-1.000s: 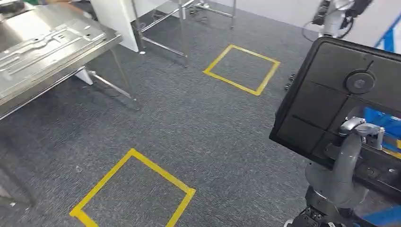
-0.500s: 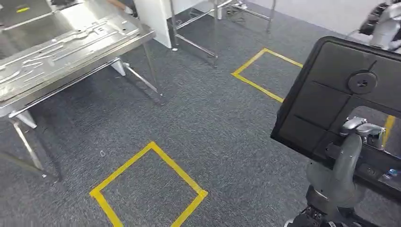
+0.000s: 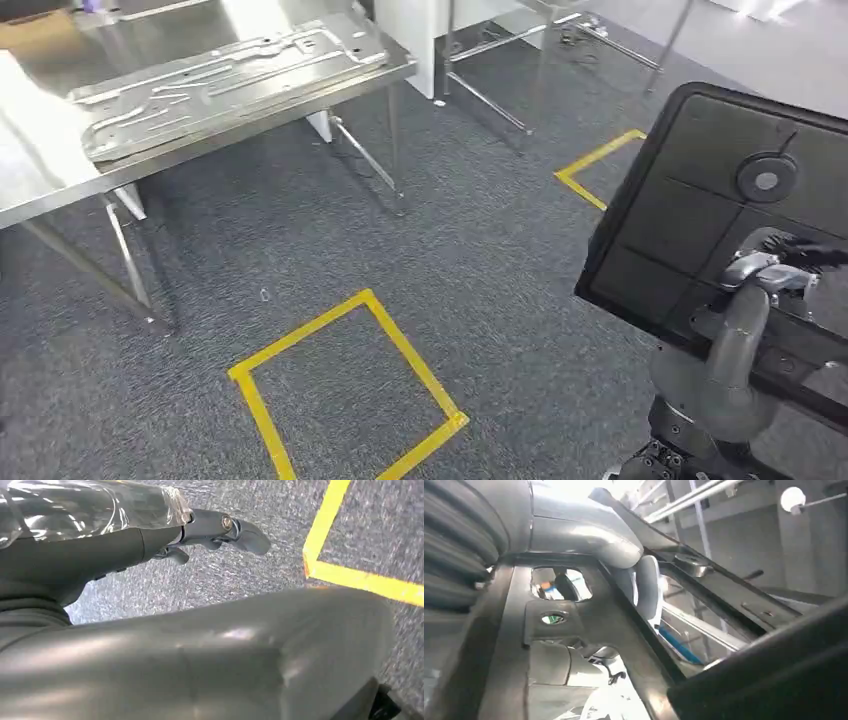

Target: Take the parts from the cabinet and place them on the table.

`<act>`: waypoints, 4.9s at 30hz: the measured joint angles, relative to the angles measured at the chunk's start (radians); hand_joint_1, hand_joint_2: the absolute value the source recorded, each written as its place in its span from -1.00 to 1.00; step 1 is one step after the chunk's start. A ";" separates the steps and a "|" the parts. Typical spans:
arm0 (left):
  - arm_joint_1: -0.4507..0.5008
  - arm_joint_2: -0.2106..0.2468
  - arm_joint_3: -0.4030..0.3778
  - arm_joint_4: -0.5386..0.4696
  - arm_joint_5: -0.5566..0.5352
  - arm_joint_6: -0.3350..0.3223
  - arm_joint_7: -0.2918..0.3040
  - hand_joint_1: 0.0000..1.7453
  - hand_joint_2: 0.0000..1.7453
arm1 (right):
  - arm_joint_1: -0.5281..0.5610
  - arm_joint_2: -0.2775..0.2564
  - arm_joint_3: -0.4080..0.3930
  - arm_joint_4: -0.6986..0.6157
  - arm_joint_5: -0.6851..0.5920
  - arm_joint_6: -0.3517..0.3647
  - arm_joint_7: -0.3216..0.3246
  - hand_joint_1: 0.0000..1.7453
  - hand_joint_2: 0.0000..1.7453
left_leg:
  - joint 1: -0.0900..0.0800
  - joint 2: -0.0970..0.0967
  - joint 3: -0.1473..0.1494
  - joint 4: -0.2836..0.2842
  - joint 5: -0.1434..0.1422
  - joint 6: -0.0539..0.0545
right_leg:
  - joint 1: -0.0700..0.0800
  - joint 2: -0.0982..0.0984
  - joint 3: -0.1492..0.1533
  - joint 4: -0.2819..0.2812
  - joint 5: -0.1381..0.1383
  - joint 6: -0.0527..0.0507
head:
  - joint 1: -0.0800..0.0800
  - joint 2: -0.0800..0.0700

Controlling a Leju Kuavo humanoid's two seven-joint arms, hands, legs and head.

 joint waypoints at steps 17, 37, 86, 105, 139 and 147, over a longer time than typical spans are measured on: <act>0.006 0.000 -0.003 0.000 0.003 0.010 -0.002 -1.00 -1.00 | 0.007 0.000 -0.011 -0.001 -0.002 -0.011 -0.003 1.00 1.00 | 0.013 0.013 -0.166 0.342 -0.160 -0.064 | -0.004 -0.028 0.103 -0.293 0.175 -0.046 | -0.007 0.000; 0.007 0.015 0.002 0.000 0.103 -0.002 0.035 -1.00 -1.00 | 0.024 0.002 -0.018 -0.001 -0.019 -0.036 -0.017 1.00 1.00 | 0.006 -0.064 0.027 -0.003 -0.019 -0.017 | -0.004 0.019 0.084 -0.253 0.190 -0.006 | 0.004 0.000; 0.014 -0.093 0.004 0.000 0.124 -0.088 0.051 -1.00 -1.00 | -0.116 0.008 0.043 0.083 0.057 0.009 0.241 1.00 1.00 | -0.011 0.024 -0.018 0.010 -0.021 -0.012 | 0.001 0.001 0.151 -0.299 0.139 -0.018 | -0.008 0.000; 0.013 -0.109 0.004 0.001 0.141 -0.100 0.076 -1.00 -1.00 | -0.149 0.008 0.055 0.082 0.043 0.015 0.224 1.00 1.00 | -0.003 0.011 0.104 0.097 -0.123 -0.042 | 0.000 0.009 0.076 -0.295 0.199 -0.043 | 0.000 0.000; 0.018 -0.127 0.003 0.004 0.160 -0.080 0.065 -1.00 -1.00 | -0.155 -0.002 0.063 0.072 0.079 -0.021 0.258 1.00 1.00 | 0.001 0.014 -0.064 0.338 -0.235 -0.052 | 0.011 0.018 0.074 -0.268 0.185 -0.055 | 0.020 -0.004; 0.030 -0.130 0.003 0.007 0.162 -0.076 0.058 -1.00 -1.00 | -0.158 -0.002 0.065 0.072 0.079 -0.020 0.261 1.00 1.00 | -0.015 0.015 -0.066 0.043 0.020 -0.022 | 0.017 0.036 0.180 -0.285 0.092 -0.037 | 0.018 -0.003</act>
